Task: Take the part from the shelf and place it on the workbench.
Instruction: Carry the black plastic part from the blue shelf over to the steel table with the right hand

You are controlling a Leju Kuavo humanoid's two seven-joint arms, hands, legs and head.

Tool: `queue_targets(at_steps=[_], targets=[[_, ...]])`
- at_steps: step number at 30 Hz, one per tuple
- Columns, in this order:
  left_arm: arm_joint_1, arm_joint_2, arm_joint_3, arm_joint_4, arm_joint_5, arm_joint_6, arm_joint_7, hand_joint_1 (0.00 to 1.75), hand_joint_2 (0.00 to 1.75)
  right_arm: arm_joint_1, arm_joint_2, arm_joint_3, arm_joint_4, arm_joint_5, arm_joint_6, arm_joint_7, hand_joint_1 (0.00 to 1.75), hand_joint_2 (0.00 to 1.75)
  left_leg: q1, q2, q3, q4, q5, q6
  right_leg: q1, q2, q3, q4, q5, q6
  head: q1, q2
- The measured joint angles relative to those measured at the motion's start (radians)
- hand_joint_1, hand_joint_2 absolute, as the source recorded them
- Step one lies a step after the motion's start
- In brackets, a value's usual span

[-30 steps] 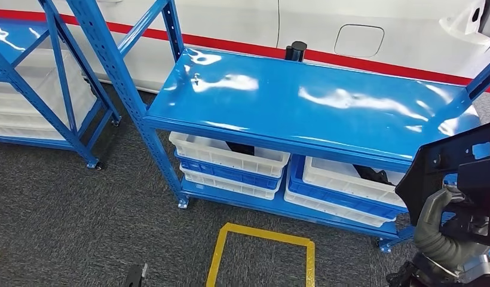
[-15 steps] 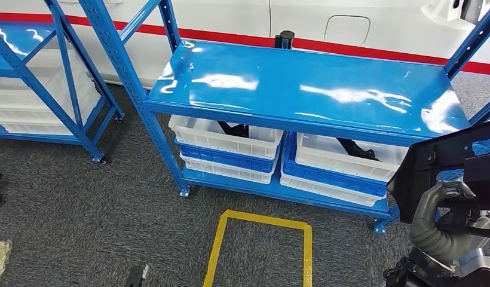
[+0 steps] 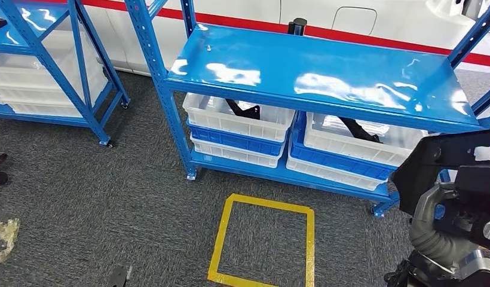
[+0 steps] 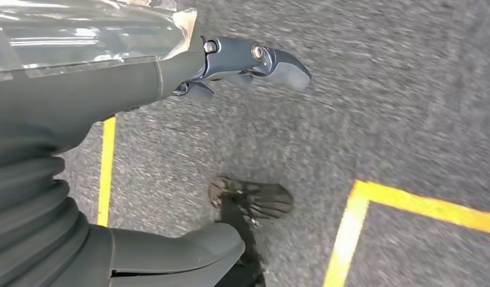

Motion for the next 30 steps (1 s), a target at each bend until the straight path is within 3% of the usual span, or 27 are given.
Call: queue_targets(at_steps=[2, 4, 5, 6, 8, 9, 10, 12, 13, 14, 15, 16, 17, 18, 20, 22, 24, 26, 28, 29, 30], targets=[[0.000, -0.024, 0.001, 0.005, 0.011, 0.010, -0.001, 0.00, 1.75, 0.000, 0.001, 0.000, 0.000, -0.001, 0.005, 0.003, 1.75, 1.75, -0.003, 0.001, -0.028, 0.001, 0.026, -0.003, 0.004, 0.000, 0.099, -0.107, 0.040, 0.009, 0.000, 0.000], [-0.006, -0.059, 0.003, 0.019, 0.034, 0.007, 0.002, 0.00, 1.75, -0.003, 0.002, 0.001, 0.000, -0.003, 0.013, 0.004, 1.75, 1.75, -0.007, -0.001, -0.043, 0.001, 0.049, -0.010, 0.013, 0.000, 0.210, -0.267, 0.031, -0.003, 0.000, 0.000], [-0.012, -0.079, 0.004, 0.031, 0.045, -0.005, 0.013, 0.00, 1.75, -0.006, 0.002, 0.001, 0.001, -0.005, 0.017, 0.005, 1.75, 1.75, -0.008, -0.001, -0.046, -0.002, 0.062, -0.014, 0.017, 0.000, 0.239, -0.317, 0.021, -0.011, 0.000, 0.000], [-0.020, -0.097, 0.004, 0.046, 0.054, -0.028, 0.031, 0.00, 1.75, -0.010, 0.002, 0.001, 0.001, -0.006, 0.021, 0.005, 1.75, 1.75, -0.009, -0.001, -0.047, -0.005, 0.074, -0.019, 0.021, 0.001, 0.247, -0.340, 0.017, -0.018, 0.000, 0.000], [-0.045, -0.127, -0.003, 0.087, 0.058, -0.104, 0.092, 0.00, 1.75, -0.026, 0.004, 0.006, 0.007, -0.008, 0.024, 0.006, 1.75, 1.75, -0.007, -0.004, -0.055, -0.009, 0.082, -0.031, 0.013, -0.001, 0.228, -0.341, 0.038, -0.032, -0.001, 0.000], [-0.061, -0.140, -0.010, 0.109, 0.056, -0.142, 0.121, 0.00, 1.75, -0.036, 0.005, 0.010, 0.011, -0.008, 0.024, 0.007, 1.75, 1.75, -0.005, -0.006, -0.064, 0.006, 0.057, -0.038, 0.008, -0.003, 0.216, -0.342, 0.052, -0.043, -0.003, 0.000], [-0.078, -0.152, -0.018, 0.131, 0.054, -0.171, 0.147, 0.00, 1.75, -0.046, 0.006, 0.016, 0.016, -0.008, 0.023, 0.007, 1.75, 1.75, -0.003, -0.008, -0.076, 0.039, 0.012, -0.044, 0.003, -0.005, 0.201, -0.343, 0.067, -0.051, -0.005, 0.000], [-0.111, -0.176, -0.028, 0.169, 0.053, -0.194, 0.181, 0.00, 1.75, -0.063, 0.007, 0.028, 0.025, -0.006, 0.020, 0.008, 1.75, 1.75, 0.002, -0.009, -0.102, 0.161, -0.100, -0.056, 0.004, -0.007, 0.171, -0.341, 0.095, -0.060, -0.009, 0.000], [-0.125, -0.189, -0.032, 0.186, 0.055, -0.194, 0.192, 0.00, 1.75, -0.069, 0.007, 0.034, 0.029, -0.006, 0.018, 0.009, 1.75, 1.75, 0.004, -0.009, -0.111, 0.226, -0.129, -0.061, 0.005, -0.008, 0.156, -0.339, 0.108, -0.059, -0.010, 0.000], [-0.138, -0.200, -0.034, 0.201, 0.057, -0.192, 0.198, 0.00, 1.75, -0.074, 0.008, 0.041, 0.035, -0.005, 0.017, 0.009, 1.75, 1.75, 0.007, -0.009, -0.110, 0.272, -0.132, -0.066, 0.005, -0.009, 0.139, -0.335, 0.121, -0.056, -0.010, 0.000], [-0.149, -0.211, -0.037, 0.215, 0.059, -0.189, 0.202, 0.00, 1.75, -0.078, 0.008, 0.046, 0.040, -0.005, 0.016, 0.010, 1.75, 1.75, 0.010, -0.009, -0.094, 0.287, -0.115, -0.069, 0.004, -0.009, 0.122, -0.330, 0.132, -0.052, -0.010, 0.000], [-0.158, -0.220, -0.039, 0.227, 0.061, -0.187, 0.203, 0.00, 1.75, -0.081, 0.008, 0.051, 0.045, -0.005, 0.016, 0.011, 1.75, 1.75, 0.014, -0.009, -0.060, 0.262, -0.088, -0.071, 0.002, -0.009, 0.104, -0.323, 0.141, -0.048, -0.010, 0.000], [-0.166, -0.227, -0.041, 0.235, 0.061, -0.186, 0.203, 0.00, 1.75, -0.084, 0.008, 0.055, 0.048, -0.005, 0.016, 0.011, 1.75, 1.75, 0.018, -0.009, -0.011, 0.206, -0.070, -0.071, 0.001, -0.009, 0.089, -0.314, 0.147, -0.042, -0.011, 0.000], [-0.174, -0.234, -0.043, 0.242, 0.061, -0.186, 0.203, 0.00, 1.75, -0.087, 0.008, 0.058, 0.050, -0.005, 0.015, 0.011, 1.75, 1.75, 0.018, -0.010, 0.043, 0.135, -0.070, -0.070, 0.001, -0.010, 0.075, -0.304, 0.152, -0.036, -0.011, 0.000], [-0.185, -0.241, -0.045, 0.253, 0.066, -0.184, 0.195, 0.00, 1.75, -0.092, 0.007, 0.060, 0.053, -0.004, 0.013, 0.011, 1.75, 1.75, 0.014, -0.012, 0.110, 0.028, -0.092, -0.063, 0.002, -0.012, 0.056, -0.291, 0.163, -0.020, -0.010, 0.000], [-0.184, -0.228, -0.045, 0.259, 0.082, -0.190, 0.165, 0.00, 1.75, -0.093, 0.004, 0.062, 0.056, -0.011, 0.003, 0.011, 1.75, 1.75, 0.007, -0.013, 0.112, 0.003, -0.097, -0.048, 0.002, -0.013, 0.047, -0.292, 0.178, -0.003, -0.008, 0.000], [-0.173, -0.192, -0.042, 0.257, 0.099, -0.212, 0.132, 0.00, 1.75, -0.086, -0.005, 0.060, 0.056, -0.024, -0.006, 0.008, 1.75, 1.75, 0.008, -0.008, 0.099, -0.005, -0.079, -0.024, 0.002, -0.011, 0.032, -0.278, 0.164, 0.002, -0.006, 0.000], [-0.164, -0.153, -0.037, 0.253, 0.105, -0.220, 0.122, 0.00, 1.75, -0.076, -0.017, 0.055, 0.056, -0.029, -0.009, 0.005, 1.75, 1.75, 0.011, -0.001, 0.078, -0.009, -0.056, -0.006, 0.001, -0.007, -0.002, -0.195, 0.090, -0.009, 0.002, 0.000], [-0.159, -0.126, -0.031, 0.251, 0.102, -0.207, 0.118, 0.00, 1.75, -0.066, -0.022, 0.051, 0.055, -0.023, -0.010, 0.005, 1.75, 1.75, 0.008, 0.002, 0.049, -0.008, -0.033, -0.001, 0.001, -0.005, -0.036, -0.064, 0.015, -0.014, 0.008, 0.000], [-0.157, -0.119, -0.029, 0.251, 0.098, -0.204, 0.115, 0.00, 1.75, -0.060, -0.023, 0.050, 0.055, -0.018, -0.010, 0.006, 1.75, 1.75, 0.007, 0.002, 0.034, -0.008, -0.023, -0.002, 0.000, -0.005, -0.038, -0.017, 0.003, -0.008, 0.008, 0.000], [-0.154, -0.113, -0.027, 0.251, 0.092, -0.206, 0.108, 0.00, 1.75, -0.053, -0.023, 0.049, 0.053, -0.012, -0.009, 0.007, 1.75, 1.75, 0.007, 0.002, 0.019, -0.008, -0.013, -0.003, -0.001, -0.005, -0.027, -0.001, 0.010, 0.002, 0.009, 0.000]])
